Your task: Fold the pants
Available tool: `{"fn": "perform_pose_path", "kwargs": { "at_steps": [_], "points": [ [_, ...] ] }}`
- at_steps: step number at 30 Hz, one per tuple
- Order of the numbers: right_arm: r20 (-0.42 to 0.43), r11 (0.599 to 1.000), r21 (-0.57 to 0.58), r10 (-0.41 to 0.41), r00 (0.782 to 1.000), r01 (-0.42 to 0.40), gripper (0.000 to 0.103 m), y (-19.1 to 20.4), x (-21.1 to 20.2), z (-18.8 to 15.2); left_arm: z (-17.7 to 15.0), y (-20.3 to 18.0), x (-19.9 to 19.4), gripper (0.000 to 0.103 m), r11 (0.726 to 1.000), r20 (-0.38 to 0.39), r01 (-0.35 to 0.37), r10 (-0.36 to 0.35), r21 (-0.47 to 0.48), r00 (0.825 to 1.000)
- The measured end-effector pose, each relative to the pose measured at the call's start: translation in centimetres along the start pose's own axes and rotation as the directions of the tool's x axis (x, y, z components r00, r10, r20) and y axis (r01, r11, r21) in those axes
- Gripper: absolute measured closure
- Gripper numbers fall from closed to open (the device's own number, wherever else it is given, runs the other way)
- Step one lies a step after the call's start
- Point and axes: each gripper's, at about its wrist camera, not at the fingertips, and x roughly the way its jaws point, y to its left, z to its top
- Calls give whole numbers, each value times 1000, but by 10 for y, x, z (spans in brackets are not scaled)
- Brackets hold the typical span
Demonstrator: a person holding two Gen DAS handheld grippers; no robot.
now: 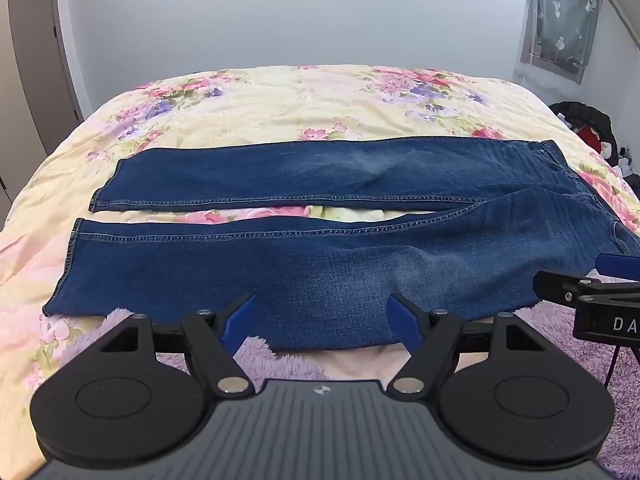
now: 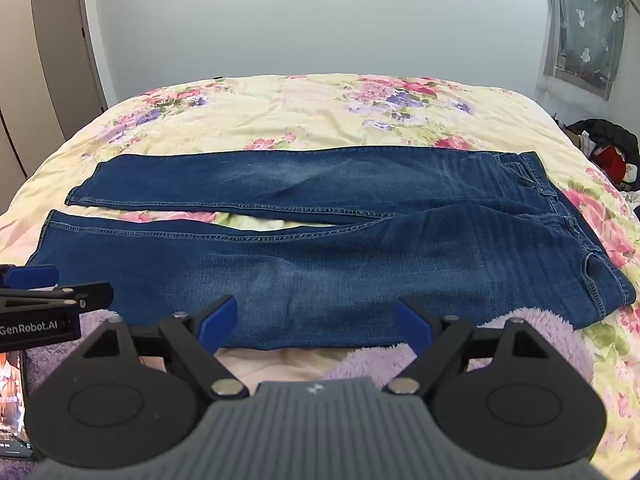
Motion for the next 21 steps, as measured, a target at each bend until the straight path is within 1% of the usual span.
{"fn": "perform_pose_path", "kwargs": {
  "at_steps": [7,8,12,15,21],
  "points": [
    [3,1000,16,-1,1000,1,21,0,0,0,2,-1,1,17,1000,0,11,-11,6,1000],
    [3,1000,18,-1,1000,1,21,0,-1,0,1,-7,0,17,1000,4,8,-8,5,1000],
    [3,1000,17,1,1000,-1,21,-2,0,-4,-1,-12,-1,17,1000,6,22,-22,19,1000],
    [2,1000,16,1,1000,-1,21,-1,1,-2,0,-12,0,17,999,5,36,-36,12,999],
    [-3,1000,25,-2,1000,2,21,-4,-1,-2,1,-14,-1,17,999,10,39,-39,14,999]
  ]
}}
